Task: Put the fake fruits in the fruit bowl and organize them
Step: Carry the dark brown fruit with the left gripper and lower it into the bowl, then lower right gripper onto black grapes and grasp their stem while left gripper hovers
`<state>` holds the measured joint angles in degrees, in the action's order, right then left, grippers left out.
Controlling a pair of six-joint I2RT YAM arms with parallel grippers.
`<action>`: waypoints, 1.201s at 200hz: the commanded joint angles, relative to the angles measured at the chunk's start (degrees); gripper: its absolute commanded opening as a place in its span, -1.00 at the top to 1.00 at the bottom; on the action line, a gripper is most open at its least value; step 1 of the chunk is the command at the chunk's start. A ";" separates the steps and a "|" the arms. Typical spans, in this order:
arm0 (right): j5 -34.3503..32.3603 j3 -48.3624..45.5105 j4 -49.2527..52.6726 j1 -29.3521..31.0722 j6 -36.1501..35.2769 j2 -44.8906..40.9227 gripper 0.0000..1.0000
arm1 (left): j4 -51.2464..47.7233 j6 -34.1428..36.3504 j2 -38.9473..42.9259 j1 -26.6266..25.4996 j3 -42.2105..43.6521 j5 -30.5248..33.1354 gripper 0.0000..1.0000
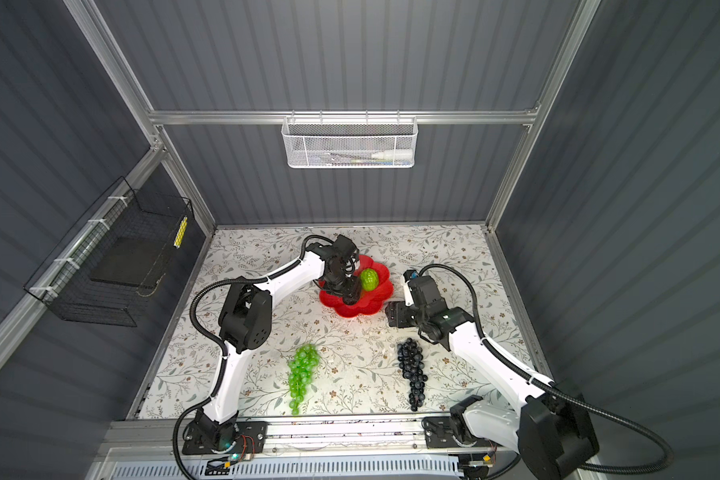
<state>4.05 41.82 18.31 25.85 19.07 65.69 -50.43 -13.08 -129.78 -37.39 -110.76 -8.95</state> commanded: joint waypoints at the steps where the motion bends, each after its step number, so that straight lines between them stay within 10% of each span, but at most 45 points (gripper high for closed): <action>1: -0.83 -1.07 1.56 -0.44 0.44 -1.18 -0.53 | 0.25 -0.41 0.12 0.38 -1.35 -1.55 -0.36; 87: 2.87 -4.86 7.48 -6.30 5.37 -7.42 -0.45 | 1.03 -2.14 11.29 0.43 4.52 -1.03 -0.78; 240: 12.24 -13.66 4.28 -14.16 13.21 -5.38 0.19 | 12.51 -8.79 31.74 0.38 28.39 6.40 -0.76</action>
<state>15.18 27.70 24.47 11.97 32.16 58.52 -39.00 -20.73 -99.72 -37.39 -83.44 -3.07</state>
